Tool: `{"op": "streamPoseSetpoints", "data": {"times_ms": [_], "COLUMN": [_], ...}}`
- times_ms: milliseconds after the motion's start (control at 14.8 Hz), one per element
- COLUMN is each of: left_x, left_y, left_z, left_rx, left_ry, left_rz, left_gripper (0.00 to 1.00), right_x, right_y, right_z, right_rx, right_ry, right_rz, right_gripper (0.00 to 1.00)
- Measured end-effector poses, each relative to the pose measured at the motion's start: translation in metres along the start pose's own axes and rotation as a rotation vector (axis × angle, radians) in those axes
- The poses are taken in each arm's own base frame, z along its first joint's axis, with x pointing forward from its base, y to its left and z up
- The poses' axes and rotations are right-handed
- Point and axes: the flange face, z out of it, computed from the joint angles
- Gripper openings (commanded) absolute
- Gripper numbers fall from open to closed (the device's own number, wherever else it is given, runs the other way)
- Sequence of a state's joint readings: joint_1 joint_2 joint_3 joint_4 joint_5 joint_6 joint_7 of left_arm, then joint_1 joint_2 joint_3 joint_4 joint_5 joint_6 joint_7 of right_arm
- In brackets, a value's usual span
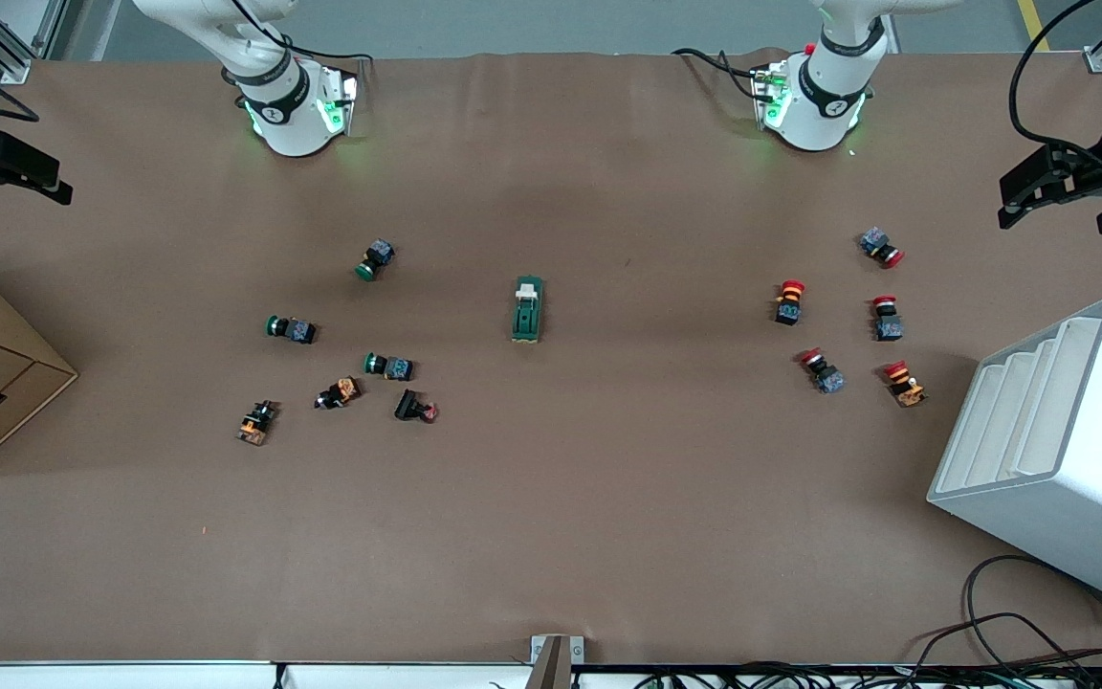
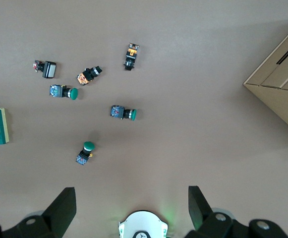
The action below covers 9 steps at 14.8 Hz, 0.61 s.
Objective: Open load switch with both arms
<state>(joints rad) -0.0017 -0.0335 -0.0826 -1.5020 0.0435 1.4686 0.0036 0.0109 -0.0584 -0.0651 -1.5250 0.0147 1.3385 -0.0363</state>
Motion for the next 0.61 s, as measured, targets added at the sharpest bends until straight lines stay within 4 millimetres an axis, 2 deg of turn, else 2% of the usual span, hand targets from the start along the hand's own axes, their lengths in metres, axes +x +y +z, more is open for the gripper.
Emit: {"op": "streamPoseSetpoints", "data": {"times_ms": [337, 606], "left_x": [-0.003, -0.002], "left_y": [0.032, 0.029], "left_z": [0.002, 0.003], "left_rx": [-0.003, -0.003], "left_ry": [-0.006, -0.007], "left_rz": [-0.002, -0.006], "left_gripper": [1.00, 1.00], "right_x": [0.000, -0.005], "right_y": [-0.004, -0.003], "right_z": [0.000, -0.004], "right_rx": [-0.001, 0.000], "right_ry": [0.001, 0.010], "right_rz": [-0.007, -0.007], "right_gripper": [1.00, 1.00]}}
